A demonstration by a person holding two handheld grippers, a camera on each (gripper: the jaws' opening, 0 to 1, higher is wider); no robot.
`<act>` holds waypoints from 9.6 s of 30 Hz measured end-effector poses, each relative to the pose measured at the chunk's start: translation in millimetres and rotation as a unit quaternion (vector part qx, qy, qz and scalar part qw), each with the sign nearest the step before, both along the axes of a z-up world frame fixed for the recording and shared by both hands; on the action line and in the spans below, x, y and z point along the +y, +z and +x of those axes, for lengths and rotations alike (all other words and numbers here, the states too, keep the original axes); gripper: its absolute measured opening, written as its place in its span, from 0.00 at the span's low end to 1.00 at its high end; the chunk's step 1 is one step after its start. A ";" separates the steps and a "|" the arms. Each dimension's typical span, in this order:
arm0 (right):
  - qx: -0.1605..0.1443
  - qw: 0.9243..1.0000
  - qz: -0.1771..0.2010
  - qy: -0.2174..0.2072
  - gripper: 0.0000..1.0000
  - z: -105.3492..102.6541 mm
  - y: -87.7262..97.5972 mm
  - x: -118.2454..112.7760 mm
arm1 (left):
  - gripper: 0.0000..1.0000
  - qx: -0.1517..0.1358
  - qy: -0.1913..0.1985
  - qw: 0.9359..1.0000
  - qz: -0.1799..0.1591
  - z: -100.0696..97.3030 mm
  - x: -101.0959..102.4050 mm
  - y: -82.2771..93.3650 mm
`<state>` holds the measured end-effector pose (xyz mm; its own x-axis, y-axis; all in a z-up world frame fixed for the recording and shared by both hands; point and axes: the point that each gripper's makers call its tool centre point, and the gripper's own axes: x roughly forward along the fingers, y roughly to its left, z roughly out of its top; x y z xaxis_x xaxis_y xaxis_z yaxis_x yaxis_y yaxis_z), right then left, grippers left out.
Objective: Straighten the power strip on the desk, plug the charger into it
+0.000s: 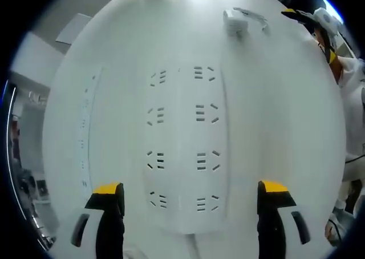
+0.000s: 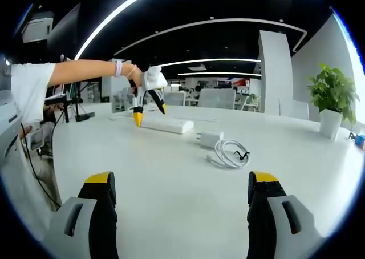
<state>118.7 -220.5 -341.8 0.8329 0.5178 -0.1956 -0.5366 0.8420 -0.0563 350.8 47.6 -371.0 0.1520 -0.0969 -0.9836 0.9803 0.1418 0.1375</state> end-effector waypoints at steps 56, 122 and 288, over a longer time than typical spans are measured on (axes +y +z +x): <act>-0.008 1.000 0.014 0.020 0.95 -2.2 4.6 13.1 | 0.99 -0.115 0.095 0.931 -0.332 -21.8 -39.0 94.5; -0.013 0.999 0.017 0.028 0.95 -9.6 8.1 19.8 | 0.99 -0.286 0.164 0.755 -0.567 -129.9 32.9 171.4; -0.115 0.990 0.003 0.078 0.96 93.4 123.1 17.8 | 0.99 -0.308 0.315 0.684 -0.581 -216.6 98.4 53.7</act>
